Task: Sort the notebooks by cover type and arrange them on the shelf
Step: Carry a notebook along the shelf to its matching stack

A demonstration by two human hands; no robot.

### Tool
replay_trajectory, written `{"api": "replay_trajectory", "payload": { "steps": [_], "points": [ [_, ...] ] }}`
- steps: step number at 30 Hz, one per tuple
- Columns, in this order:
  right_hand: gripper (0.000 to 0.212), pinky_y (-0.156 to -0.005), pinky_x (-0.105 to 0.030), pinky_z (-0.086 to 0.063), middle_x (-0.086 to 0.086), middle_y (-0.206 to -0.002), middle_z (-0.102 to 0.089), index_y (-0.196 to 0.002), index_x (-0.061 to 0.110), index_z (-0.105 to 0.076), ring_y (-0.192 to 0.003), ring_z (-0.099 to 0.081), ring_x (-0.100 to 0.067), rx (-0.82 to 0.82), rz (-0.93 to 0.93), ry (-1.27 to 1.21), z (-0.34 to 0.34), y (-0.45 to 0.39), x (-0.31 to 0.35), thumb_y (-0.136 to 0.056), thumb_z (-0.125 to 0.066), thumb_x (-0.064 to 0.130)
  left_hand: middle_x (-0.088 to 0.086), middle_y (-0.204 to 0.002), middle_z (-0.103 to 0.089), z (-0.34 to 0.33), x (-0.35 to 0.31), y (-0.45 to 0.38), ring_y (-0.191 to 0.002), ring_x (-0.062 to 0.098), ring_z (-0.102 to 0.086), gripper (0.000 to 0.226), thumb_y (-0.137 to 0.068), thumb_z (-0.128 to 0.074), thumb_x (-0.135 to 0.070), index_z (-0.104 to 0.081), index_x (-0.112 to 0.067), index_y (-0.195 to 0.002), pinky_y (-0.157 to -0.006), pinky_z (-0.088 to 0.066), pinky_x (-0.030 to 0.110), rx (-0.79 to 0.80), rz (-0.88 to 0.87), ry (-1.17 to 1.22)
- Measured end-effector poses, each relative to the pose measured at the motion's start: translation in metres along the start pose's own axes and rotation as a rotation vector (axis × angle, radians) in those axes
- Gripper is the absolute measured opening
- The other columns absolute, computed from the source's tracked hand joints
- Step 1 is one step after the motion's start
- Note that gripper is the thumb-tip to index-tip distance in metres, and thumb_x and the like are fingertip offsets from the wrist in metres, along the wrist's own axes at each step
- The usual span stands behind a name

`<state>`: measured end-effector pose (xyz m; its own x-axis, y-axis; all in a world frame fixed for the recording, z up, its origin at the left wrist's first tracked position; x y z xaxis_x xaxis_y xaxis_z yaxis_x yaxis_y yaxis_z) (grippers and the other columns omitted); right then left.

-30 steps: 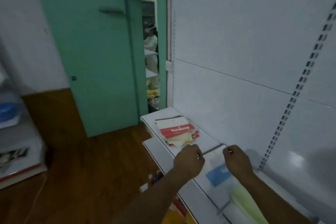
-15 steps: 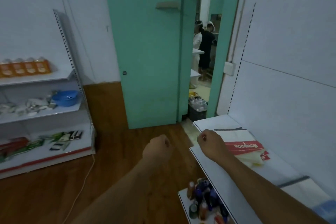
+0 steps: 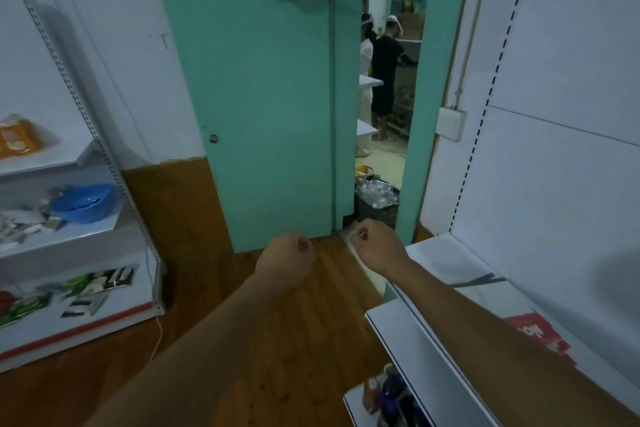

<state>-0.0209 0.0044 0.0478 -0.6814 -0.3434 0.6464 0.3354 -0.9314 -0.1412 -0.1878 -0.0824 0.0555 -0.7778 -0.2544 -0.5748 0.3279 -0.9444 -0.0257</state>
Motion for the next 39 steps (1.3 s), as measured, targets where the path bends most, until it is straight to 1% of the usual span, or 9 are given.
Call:
{"api": "replay_trajectory", "payload": {
  "steps": [7,10,13,17,23,28,32,36,39],
  "points": [
    [0.017,-0.062,-0.028,-0.042,0.004,-0.074,-0.053,-0.086,0.014,-0.059,-0.068,-0.051,-0.012,-0.071,-0.093,0.019,0.008,-0.063,-0.044,-0.092,-0.051,0.027,-0.003,-0.101,-0.061,-0.06,-0.026,-0.091,-0.093,0.015,-0.06,0.014,-0.092,-0.051,-0.028,-0.058,-0.022,-0.103,-0.077,-0.051,0.031,0.15,-0.14,-0.023],
    [0.015,-0.066,-0.033,-0.05,0.002,-0.076,-0.056,-0.08,0.018,-0.055,-0.072,-0.055,-0.016,-0.131,-0.213,0.048,0.019,-0.077,-0.078,-0.091,-0.052,0.027,0.001,-0.099,-0.065,-0.091,-0.054,-0.129,-0.094,0.019,-0.062,0.016,-0.091,-0.054,-0.025,-0.062,-0.017,-0.102,-0.08,-0.051,0.031,0.199,-0.225,0.013],
    [0.012,-0.07,-0.03,-0.05,0.003,-0.084,-0.06,-0.09,0.017,-0.058,-0.076,-0.057,-0.014,-0.198,-0.355,0.074,0.036,-0.073,-0.111,-0.093,-0.05,0.025,0.004,-0.102,-0.067,-0.129,-0.087,-0.151,-0.093,0.018,-0.062,0.014,-0.093,-0.053,-0.025,-0.061,-0.016,-0.1,-0.082,-0.05,0.026,0.331,-0.344,0.007],
    [0.022,-0.08,-0.027,-0.042,-0.004,-0.102,-0.062,-0.1,0.013,-0.061,-0.097,-0.059,-0.02,-0.331,-0.637,0.133,0.056,-0.042,-0.159,-0.094,-0.049,0.031,-0.002,-0.099,-0.063,-0.17,-0.123,-0.162,-0.092,0.015,-0.057,0.016,-0.093,-0.053,-0.028,-0.061,-0.017,-0.103,-0.08,-0.044,0.023,0.458,-0.527,0.034],
    [0.032,-0.082,-0.032,-0.046,-0.01,-0.113,-0.059,-0.113,0.01,-0.057,-0.101,-0.059,-0.025,-0.398,-1.013,0.24,0.056,0.049,-0.2,-0.094,-0.047,0.034,0.006,-0.112,-0.064,-0.232,-0.155,-0.134,-0.099,0.023,-0.061,0.03,-0.091,-0.056,-0.028,-0.057,-0.014,-0.117,-0.083,-0.05,0.028,0.736,-0.661,0.052],
    [0.043,-0.086,-0.045,-0.054,-0.009,-0.115,-0.058,-0.12,0.01,-0.048,-0.095,-0.062,-0.026,-0.498,-1.343,0.073,0.04,0.122,-0.228,-0.087,-0.054,0.037,0.01,-0.12,-0.062,-0.271,-0.165,-0.099,-0.105,0.023,-0.06,0.04,-0.091,-0.057,-0.029,-0.054,-0.009,-0.125,-0.085,-0.047,0.026,0.855,-0.686,-0.022],
    [0.04,-0.094,-0.042,-0.05,-0.009,-0.115,-0.053,-0.116,0.009,-0.047,-0.1,-0.058,-0.025,-0.553,-1.423,0.035,0.036,0.14,-0.233,-0.092,-0.05,0.04,0.012,-0.109,-0.065,-0.283,-0.171,-0.081,-0.095,0.025,-0.063,0.03,-0.089,-0.057,-0.026,-0.061,-0.003,-0.108,-0.079,-0.053,0.031,0.853,-0.73,-0.101],
    [0.035,-0.085,-0.044,-0.056,-0.009,-0.102,-0.064,-0.1,0.012,-0.057,-0.086,-0.065,-0.025,-0.609,-1.358,-0.038,0.024,0.134,-0.242,-0.088,-0.049,0.044,0.013,-0.114,-0.063,-0.286,-0.172,-0.075,-0.098,0.027,-0.063,0.038,-0.088,-0.061,-0.029,-0.057,-0.004,-0.116,-0.078,-0.052,0.029,0.841,-0.698,-0.133],
    [0.038,-0.082,-0.044,-0.056,-0.006,-0.1,-0.061,-0.102,0.014,-0.054,-0.085,-0.064,-0.025,-0.664,-1.373,-0.078,0.019,0.134,-0.244,-0.084,-0.051,0.047,0.012,-0.114,-0.067,-0.289,-0.167,-0.076,-0.097,0.025,-0.065,0.037,-0.087,-0.065,-0.026,-0.063,-0.003,-0.116,-0.074,-0.05,0.024,0.866,-0.65,-0.108]
  ]
}}
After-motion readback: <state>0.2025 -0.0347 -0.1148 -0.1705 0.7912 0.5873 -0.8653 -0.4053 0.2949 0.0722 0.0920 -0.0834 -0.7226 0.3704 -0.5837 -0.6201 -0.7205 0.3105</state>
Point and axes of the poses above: each hand's wrist, its own y-axis away from the middle knuckle, its own z-axis out of the back of the hand, x = y × z, the point moved 6 cm from there along -y, towards the middle knuckle
